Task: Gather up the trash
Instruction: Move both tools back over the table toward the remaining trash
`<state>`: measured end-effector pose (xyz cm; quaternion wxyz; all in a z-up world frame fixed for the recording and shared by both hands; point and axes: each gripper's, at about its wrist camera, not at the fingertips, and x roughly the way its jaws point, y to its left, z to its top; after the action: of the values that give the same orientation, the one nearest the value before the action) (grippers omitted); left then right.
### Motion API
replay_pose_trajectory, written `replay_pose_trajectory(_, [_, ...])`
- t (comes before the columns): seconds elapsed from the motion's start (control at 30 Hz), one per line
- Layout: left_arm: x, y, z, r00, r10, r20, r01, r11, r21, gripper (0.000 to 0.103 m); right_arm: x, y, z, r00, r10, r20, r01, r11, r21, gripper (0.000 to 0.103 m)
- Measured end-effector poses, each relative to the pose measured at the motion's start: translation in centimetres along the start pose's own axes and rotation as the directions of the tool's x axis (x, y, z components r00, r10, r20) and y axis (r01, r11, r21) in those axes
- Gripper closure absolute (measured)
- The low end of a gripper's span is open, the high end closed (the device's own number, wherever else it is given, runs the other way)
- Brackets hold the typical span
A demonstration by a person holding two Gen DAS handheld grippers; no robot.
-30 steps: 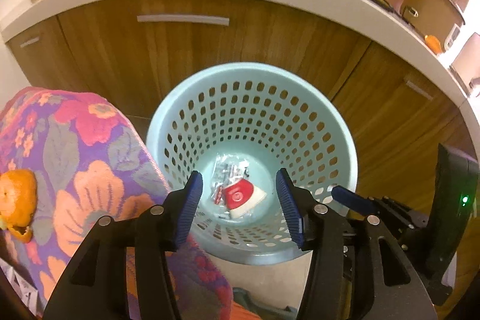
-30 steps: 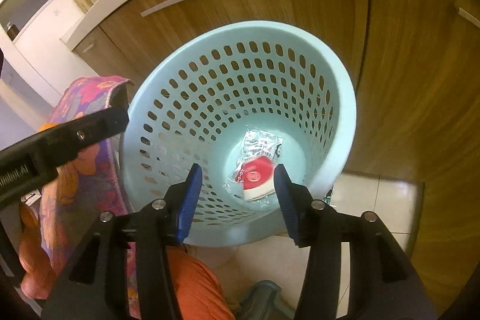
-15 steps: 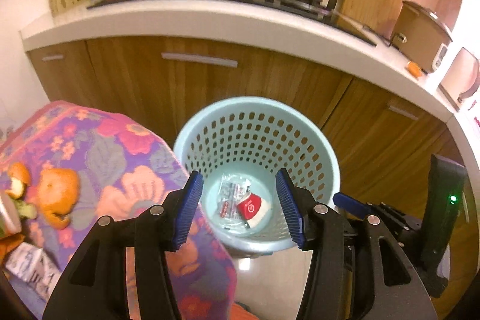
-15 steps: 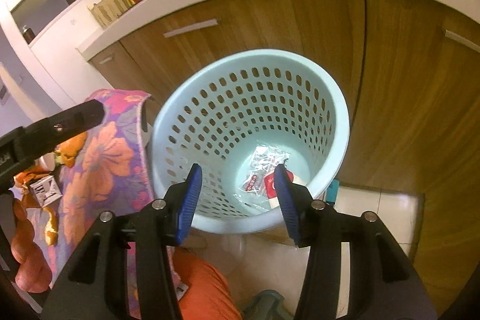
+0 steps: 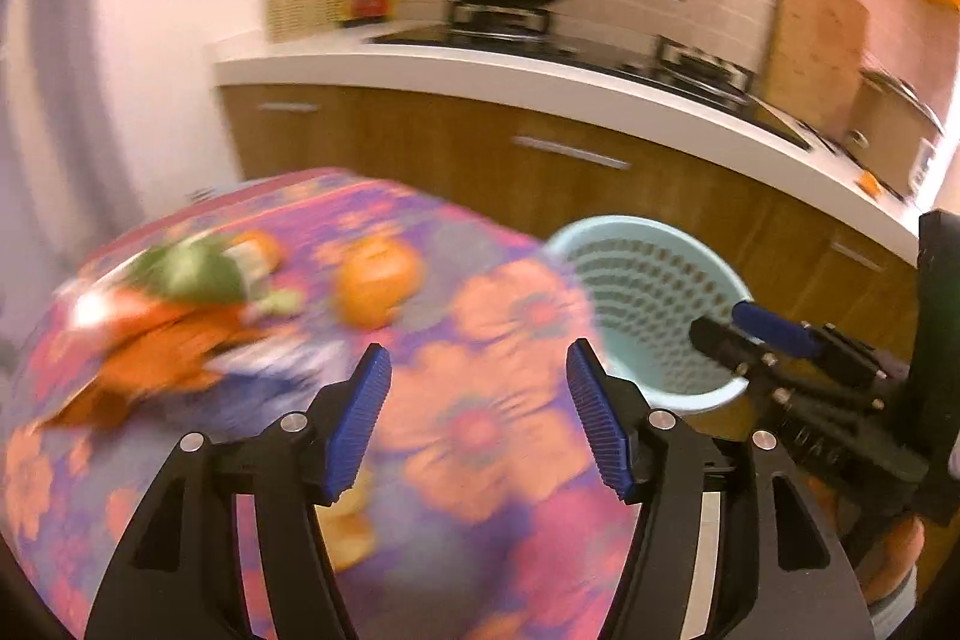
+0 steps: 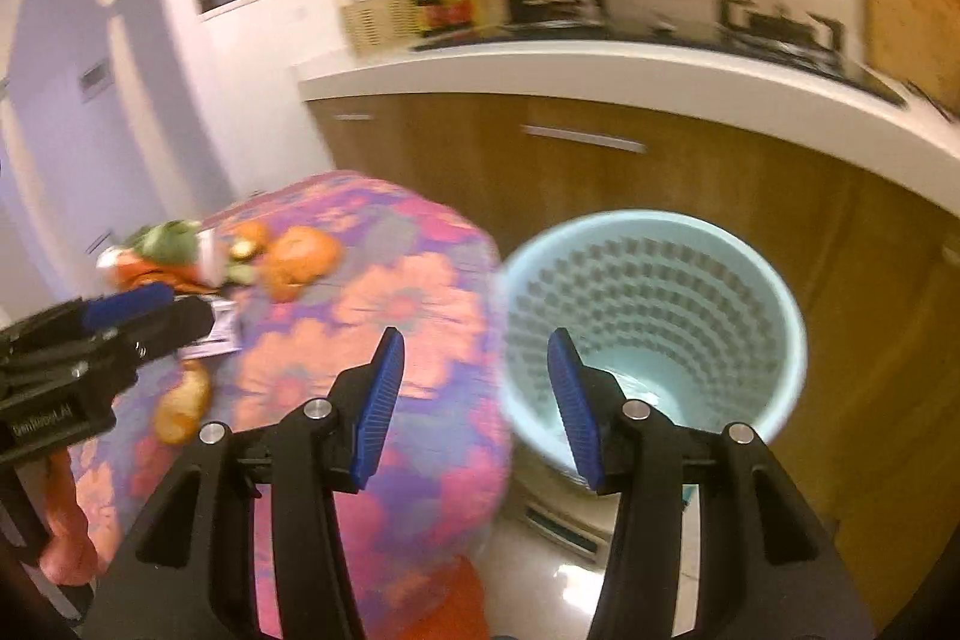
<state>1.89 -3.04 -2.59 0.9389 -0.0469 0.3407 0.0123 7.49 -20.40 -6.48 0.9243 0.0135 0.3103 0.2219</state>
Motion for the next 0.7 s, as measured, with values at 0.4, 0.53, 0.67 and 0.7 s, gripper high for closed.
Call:
replay_pose_trajectory(0.4, [-6.9, 15.0, -2.1, 0.978, 0.199, 0.065, -0.188, 0.972, -0.145, 0.042, 3.0, 10.7, -0.5, 0.989, 0.133, -0.059, -0.140, 0.981, -0.134, 0.057])
replay_pose_trajectory(0.53, [-6.0, 16.9, -3.0, 0.976, 0.215, 0.021, -0.214, 0.975, -0.053, 0.042, 4.7, 12.9, -0.7, 0.980, 0.177, -0.088, -0.188, 0.972, -0.143, 0.057])
replay_pose_trajectory(0.67, [-3.7, 18.1, -3.8, 0.970, 0.241, -0.031, -0.240, 0.970, 0.045, 0.042, 5.8, 13.8, -1.1, 0.977, 0.185, -0.109, -0.199, 0.969, -0.146, 0.057])
replay_pose_trajectory(0.7, [-3.3, 18.3, -3.8, 0.968, 0.250, -0.032, -0.247, 0.967, 0.062, 0.042, 5.9, 13.9, -1.2, 0.976, 0.187, -0.111, -0.202, 0.969, -0.145, 0.057])
